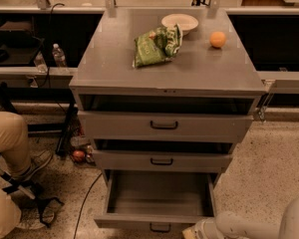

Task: Close bottom drawer

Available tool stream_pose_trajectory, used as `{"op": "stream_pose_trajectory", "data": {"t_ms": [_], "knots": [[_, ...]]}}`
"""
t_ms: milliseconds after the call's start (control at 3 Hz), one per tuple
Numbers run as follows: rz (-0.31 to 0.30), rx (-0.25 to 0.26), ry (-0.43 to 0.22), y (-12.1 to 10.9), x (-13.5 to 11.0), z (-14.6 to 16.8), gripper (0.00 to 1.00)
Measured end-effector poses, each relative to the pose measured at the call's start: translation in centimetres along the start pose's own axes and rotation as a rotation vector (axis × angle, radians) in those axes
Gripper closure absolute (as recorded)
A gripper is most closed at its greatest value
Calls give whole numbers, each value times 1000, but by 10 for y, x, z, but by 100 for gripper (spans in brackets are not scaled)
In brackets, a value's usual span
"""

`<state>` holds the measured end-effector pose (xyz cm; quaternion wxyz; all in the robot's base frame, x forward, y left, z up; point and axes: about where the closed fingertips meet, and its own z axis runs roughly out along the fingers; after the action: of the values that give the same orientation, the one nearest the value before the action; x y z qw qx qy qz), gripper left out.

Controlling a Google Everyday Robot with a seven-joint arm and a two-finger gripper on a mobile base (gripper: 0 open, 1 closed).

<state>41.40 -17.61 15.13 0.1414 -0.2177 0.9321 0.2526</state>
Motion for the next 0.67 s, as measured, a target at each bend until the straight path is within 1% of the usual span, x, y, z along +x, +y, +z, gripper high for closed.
{"op": "stream_pose_trajectory", "data": {"t_ms": [333, 667], "knots": [[-37, 36, -59, -4, -16, 4, 100], [-65, 63, -139, -7, -35, 3, 100]]}}
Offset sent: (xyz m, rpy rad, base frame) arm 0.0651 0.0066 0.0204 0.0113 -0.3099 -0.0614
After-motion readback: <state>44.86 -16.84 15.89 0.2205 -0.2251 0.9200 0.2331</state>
